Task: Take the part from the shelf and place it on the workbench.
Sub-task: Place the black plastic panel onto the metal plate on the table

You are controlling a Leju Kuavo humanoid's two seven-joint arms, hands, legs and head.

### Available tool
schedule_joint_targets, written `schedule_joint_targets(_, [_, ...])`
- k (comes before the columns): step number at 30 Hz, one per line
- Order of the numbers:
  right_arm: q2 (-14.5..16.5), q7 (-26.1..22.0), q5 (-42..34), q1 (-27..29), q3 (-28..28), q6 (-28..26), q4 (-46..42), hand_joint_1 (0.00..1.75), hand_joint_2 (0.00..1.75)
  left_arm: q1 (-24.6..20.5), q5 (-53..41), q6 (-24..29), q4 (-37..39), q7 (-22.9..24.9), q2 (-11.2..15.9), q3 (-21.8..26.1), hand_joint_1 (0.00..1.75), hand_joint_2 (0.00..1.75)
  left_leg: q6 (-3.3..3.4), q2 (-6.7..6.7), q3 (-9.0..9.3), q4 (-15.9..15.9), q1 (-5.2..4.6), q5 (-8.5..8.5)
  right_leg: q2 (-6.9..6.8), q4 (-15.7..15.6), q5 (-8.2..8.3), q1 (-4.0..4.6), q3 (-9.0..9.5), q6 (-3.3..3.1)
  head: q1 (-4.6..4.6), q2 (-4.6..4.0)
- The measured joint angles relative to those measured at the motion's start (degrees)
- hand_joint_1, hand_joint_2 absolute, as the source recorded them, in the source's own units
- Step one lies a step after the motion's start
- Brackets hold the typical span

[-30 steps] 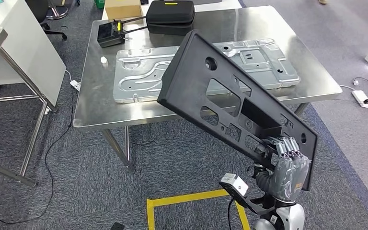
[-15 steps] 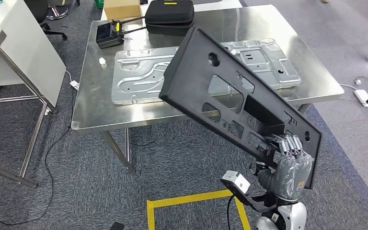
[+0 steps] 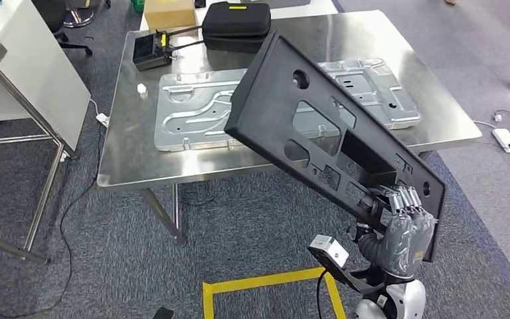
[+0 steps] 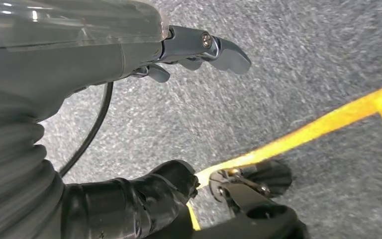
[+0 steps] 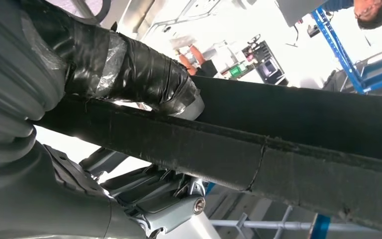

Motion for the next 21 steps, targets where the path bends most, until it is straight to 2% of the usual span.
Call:
schedule_joint_targets(2, [0.0, 0.0, 0.0, 0.0, 0.0, 0.0, 0.0, 1.75, 1.75, 0.1, 0.0, 0.0, 0.0, 0.0, 0.0, 0.0, 0.0, 1.75, 0.72, -0.01, 0.82, -0.6, 0.2, 0.11, 0.01, 1.5, -0.81, -0.09, -0.24, 0.51, 0.05, 0.0])
schedule_joint_targets(3, [0.0, 0.0, 0.0, -0.1, 0.0, 0.0, 0.0, 1.75, 1.75, 0.1, 0.0, 0.0, 0.0, 0.0, 0.0, 0.0, 0.0, 1.75, 1.01, 0.01, 1.25, -0.8, 0.26, 0.14, 0.02, 3.6, -2.09, -0.17, -1.21, 0.68, 0.07, 0.0])
schedule_joint_targets(5, [0.0, 0.1, 0.0, -0.1, 0.0, 0.0, 0.0, 1.75, 1.75, 0.0, 0.0, 0.0, 0.0, 0.0, 0.0, 0.0, 0.0, 1.75, 1.38, 0.04, 1.47, -0.8, 0.23, -0.08, 0.02, 10.8, -5.65, -0.25, -5.07, 1.03, 0.1, 0.0])
schedule_joint_targets(6, [0.0, 0.1, 0.0, -0.1, 0.0, 0.0, 0.0, 1.75, 1.75, 0.0, 0.0, 0.0, 0.0, 0.0, 0.0, 0.0, 0.0, 1.75, 1.47, 0.03, 1.51, -0.7, 0.19, -0.22, 0.01, 14.2, -6.88, -0.25, -7.16, 1.18, 0.09, 0.0])
schedule_joint_targets(7, [0.0, 0.1, 0.0, 0.0, 0.0, 0.0, 0.0, 1.75, 1.75, 0.0, 0.0, 0.0, 0.0, 0.0, 0.0, 0.0, 0.0, 1.75, 1.52, 0.02, 1.62, -0.7, 0.15, -0.37, 0.01, 16.1, -7.1, -0.26, -8.56, 1.29, 0.09, 0.0])
schedule_joint_targets(8, [0.0, 0.2, 0.0, 0.0, 0.0, 0.0, 0.1, 1.75, 1.75, 0.0, 0.0, 0.0, 0.0, 0.0, 0.0, 0.0, 0.0, 1.75, 1.51, -0.02, 1.79, -0.6, 0.13, -0.55, 0.01, 15.9, -6.18, -0.26, -8.93, 1.32, 0.09, 0.0])
schedule_joint_targets(9, [0.0, 0.4, 0.0, 0.0, 0.0, 0.0, 0.1, 1.75, 1.75, 0.0, 0.0, 0.0, 0.0, 0.0, 0.0, 0.0, 0.0, 1.75, 1.46, -0.07, 2.08, -0.6, 0.12, -0.78, 0.0, 13.2, -4.03, -0.25, -8.09, 1.19, 0.09, 0.0])
schedule_joint_targets(10, [0.0, 0.5, 0.0, 0.0, 0.0, 0.0, 0.1, 1.75, 1.75, 0.0, 0.0, 0.0, 0.0, 0.0, 0.0, 0.0, 0.0, 1.75, 1.36, -0.13, 2.43, -0.5, 0.11, -1.04, 0.0, 9.2, -1.39, -0.21, -6.51, 0.95, 0.09, 0.0])
schedule_joint_targets(11, [0.0, 0.6, 0.0, -0.1, 0.0, 0.0, 0.1, 1.75, 1.75, 0.1, 0.0, 0.0, 0.0, 0.0, -0.1, 0.0, 0.0, 1.75, 1.21, -0.17, 2.75, -0.5, 0.06, -1.27, 0.0, 5.4, 0.43, -0.09, -5.05, 0.63, 0.09, 0.0])
schedule_joint_targets(12, [0.0, 0.7, 0.0, -0.1, 0.0, 0.0, 0.1, 1.75, 1.75, 0.1, 0.0, 0.0, 0.0, 0.0, -0.1, 0.0, 0.0, 1.75, 1.01, -0.19, 2.86, -0.4, 0.02, -1.45, 0.01, 2.4, 1.43, 0.12, -3.95, 0.26, 0.12, 0.0])
schedule_joint_targets(13, [0.0, 0.7, 0.0, -0.2, 0.0, 0.0, 0.1, 1.75, 1.75, 0.1, 0.0, 0.0, 0.0, 0.0, -0.1, 0.0, 0.0, 1.75, 0.71, -0.19, 2.84, -0.4, -0.02, -1.62, 0.02, 0.9, 1.92, 0.32, -3.47, -0.07, 0.12, 0.0])
schedule_joint_targets(15, [0.0, 0.8, 0.0, -0.1, 0.0, 0.0, 0.2, 1.75, 1.75, 0.1, 0.0, 0.0, 0.0, 0.0, -0.1, 0.0, 0.0, 1.75, 0.05, -0.19, 2.77, -0.1, -0.13, -1.67, 0.06, 0.4, 1.93, 0.52, -3.4, -0.69, 0.13, 0.0])
schedule_joint_targets(17, [0.0, 0.9, 0.0, -0.2, 0.0, 0.0, 0.1, 1.75, 1.75, 0.1, 0.0, 0.0, 0.0, 0.0, -0.1, 0.0, 0.0, 1.75, -0.58, -0.09, 2.58, 1.0, -0.11, -2.31, 0.02, 0.0, 2.46, 0.2, -2.93, -1.26, 0.1, 0.0])
schedule_joint_targets(18, [0.0, 0.9, 0.0, -0.2, 0.0, 0.0, 0.1, 1.75, 1.75, 0.1, 0.0, 0.0, 0.0, 0.0, -0.1, 0.0, 0.0, 1.75, -0.87, -0.04, 1.99, 2.3, -0.05, -3.21, -0.02, -0.2, 2.55, 0.02, -2.66, -1.53, 0.08, 0.0])
schedule_joint_targets(21, [0.0, 0.8, 0.0, -0.3, 0.0, 0.0, 0.0, 1.75, 1.75, 0.1, 0.0, 0.0, 0.0, 0.0, -0.1, 0.0, 0.0, 1.75, -1.71, 0.05, -3.05, 12.4, 0.27, -8.06, -0.21, -0.3, 2.51, -0.09, -2.48, -1.97, 0.04, 0.0])
